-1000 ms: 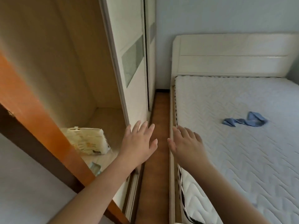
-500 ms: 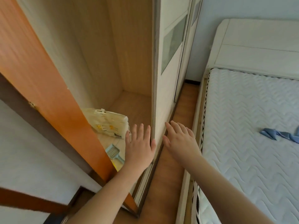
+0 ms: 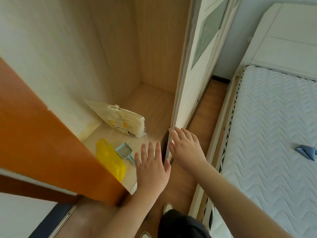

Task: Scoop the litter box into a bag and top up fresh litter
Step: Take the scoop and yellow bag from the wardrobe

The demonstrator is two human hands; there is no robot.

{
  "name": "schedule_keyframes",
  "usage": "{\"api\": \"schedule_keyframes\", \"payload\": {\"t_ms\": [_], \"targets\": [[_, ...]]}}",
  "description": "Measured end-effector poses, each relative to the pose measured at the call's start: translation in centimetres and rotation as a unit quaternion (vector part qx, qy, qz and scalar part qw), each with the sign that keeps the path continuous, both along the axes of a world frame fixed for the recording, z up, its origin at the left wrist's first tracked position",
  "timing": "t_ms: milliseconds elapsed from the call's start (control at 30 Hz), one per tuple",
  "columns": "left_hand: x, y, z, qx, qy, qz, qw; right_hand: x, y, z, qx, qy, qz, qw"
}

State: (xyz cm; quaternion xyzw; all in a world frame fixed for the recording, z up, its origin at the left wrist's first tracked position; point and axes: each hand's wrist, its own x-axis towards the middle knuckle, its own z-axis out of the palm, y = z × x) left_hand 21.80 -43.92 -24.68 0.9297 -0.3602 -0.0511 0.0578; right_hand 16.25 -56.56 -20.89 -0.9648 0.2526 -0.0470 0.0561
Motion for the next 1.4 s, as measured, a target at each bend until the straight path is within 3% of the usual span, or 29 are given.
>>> {"api": "schedule_keyframes", "payload": {"t_ms": [267, 567, 900, 1100, 1400], "targets": [[2.6, -0.5, -3.2, 0.068, 0.033, 0.107, 0.991, 8.2, -2.3, -3.6, 0.051, 0.021, 0.152, 0.987], [5.8, -4.9, -6.9, 0.068, 0.106, 0.266, 0.956, 15.9, -5.8, -9.2, 0.095, 0.051, 0.332, 0.937], [10.8, -4.2, -13.8, 0.069, 0.17, 0.4, 0.898, 20.4, -6.2, -17.1, 0.06, 0.139, 0.44, 0.885], [16.2, -4.4, -20.5, 0.054, 0.207, 0.481, 0.85, 23.4, -5.2, -23.1, 0.09, 0.155, 0.465, 0.867], [20.4, -1.0, -28.7, 0.109, 0.191, 0.501, 0.837, 24.8, -2.5, -32.8, 0.104, 0.302, 0.438, 0.84]]}}
